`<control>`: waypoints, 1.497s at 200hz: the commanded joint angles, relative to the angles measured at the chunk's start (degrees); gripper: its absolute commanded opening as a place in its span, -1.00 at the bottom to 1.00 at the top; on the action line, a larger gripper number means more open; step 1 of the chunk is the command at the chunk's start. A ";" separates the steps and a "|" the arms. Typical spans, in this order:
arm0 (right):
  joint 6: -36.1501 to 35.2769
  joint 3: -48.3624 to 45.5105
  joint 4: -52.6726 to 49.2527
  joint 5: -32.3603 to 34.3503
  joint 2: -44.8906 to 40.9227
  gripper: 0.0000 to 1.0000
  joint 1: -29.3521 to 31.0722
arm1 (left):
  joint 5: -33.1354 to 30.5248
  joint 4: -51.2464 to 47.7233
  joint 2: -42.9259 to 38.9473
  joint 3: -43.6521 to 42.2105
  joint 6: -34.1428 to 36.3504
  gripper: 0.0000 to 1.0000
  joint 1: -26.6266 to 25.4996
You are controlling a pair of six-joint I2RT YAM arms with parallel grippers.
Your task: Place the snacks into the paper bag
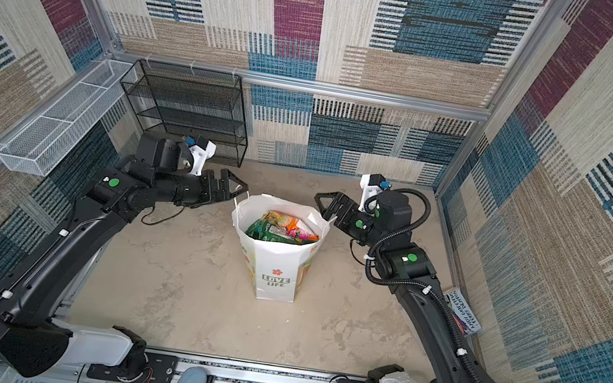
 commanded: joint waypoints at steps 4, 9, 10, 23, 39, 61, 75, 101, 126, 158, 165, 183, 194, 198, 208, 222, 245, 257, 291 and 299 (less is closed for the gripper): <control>0.06 1.89 -1.15 5.32 -1.90 0.99 0.08 | -3.09 -4.51 -1.31 1.37 2.23 0.99 1.12; -0.61 2.44 -1.13 5.46 -2.16 0.99 0.09 | -3.18 -4.76 -1.87 1.45 2.30 0.99 1.49; -0.74 2.54 -1.13 5.52 -2.20 0.99 0.10 | -3.19 -4.77 -1.94 1.46 2.28 0.99 1.57; -1.94 4.11 -1.52 6.01 -2.33 0.99 0.03 | -3.65 -4.11 -3.84 0.88 2.34 0.99 2.29; -3.83 5.84 -1.69 6.15 -2.40 0.99 0.08 | -5.31 -2.96 -6.13 -0.16 2.05 0.99 2.85; -9.14 6.03 -0.03 11.22 -4.34 0.99 0.05 | -11.52 -1.82 -9.48 -2.66 2.08 0.99 3.18; -11.86 5.76 0.21 17.39 -5.53 0.99 0.07 | -18.23 -0.97 -11.98 -5.66 2.47 0.99 3.14; -14.66 0.93 4.27 28.41 -8.70 0.99 0.05 | -29.44 2.98 -17.46 -14.56 2.59 0.98 3.31; -16.04 -5.69 10.48 38.53 -9.99 0.99 -0.28 | -38.62 6.80 -22.33 -22.83 3.22 0.99 3.40; -20.52 -13.10 20.60 38.84 -6.91 0.99 -3.60 | -51.91 14.37 -26.32 -34.11 5.22 0.99 3.53; -21.51 -15.70 24.08 39.10 -6.88 0.99 -4.29 | -54.34 16.89 -26.89 -37.36 6.15 0.99 3.60; -24.87 -23.36 34.44 40.70 -7.11 0.99 -5.77 | -58.82 23.38 -27.95 -44.74 6.81 0.98 3.90; -27.23 -27.57 40.49 40.56 -7.08 0.99 -6.98 | -60.17 30.59 -28.45 -49.74 9.38 0.98 3.92; -27.81 -28.97 42.15 40.50 -6.94 0.99 -7.38 | -60.64 33.40 -28.53 -51.76 9.99 0.99 3.92; -28.12 -31.90 45.80 40.51 -6.47 0.99 -8.55 | -62.28 40.28 -28.22 -56.64 12.14 0.99 3.98; -29.40 -35.50 49.86 39.00 -5.92 0.99 -10.40 | -63.21 49.61 -26.29 -62.29 17.38 0.98 4.10; -31.59 -41.50 57.58 40.07 -4.15 0.99 -12.10 | -64.04 62.74 -19.55 -67.80 24.21 0.99 4.63; -31.64 -43.55 59.78 40.40 -2.65 0.99 -13.06 | -63.00 71.98 -15.14 -70.45 28.79 0.99 5.18; -32.05 -48.48 67.83 40.59 1.91 0.99 -14.46 | -56.06 99.70 0.25 -74.48 35.85 0.99 9.32; -32.39 -49.61 70.42 41.20 3.07 0.99 -14.76 | -53.77 103.81 3.32 -74.55 37.01 0.99 9.64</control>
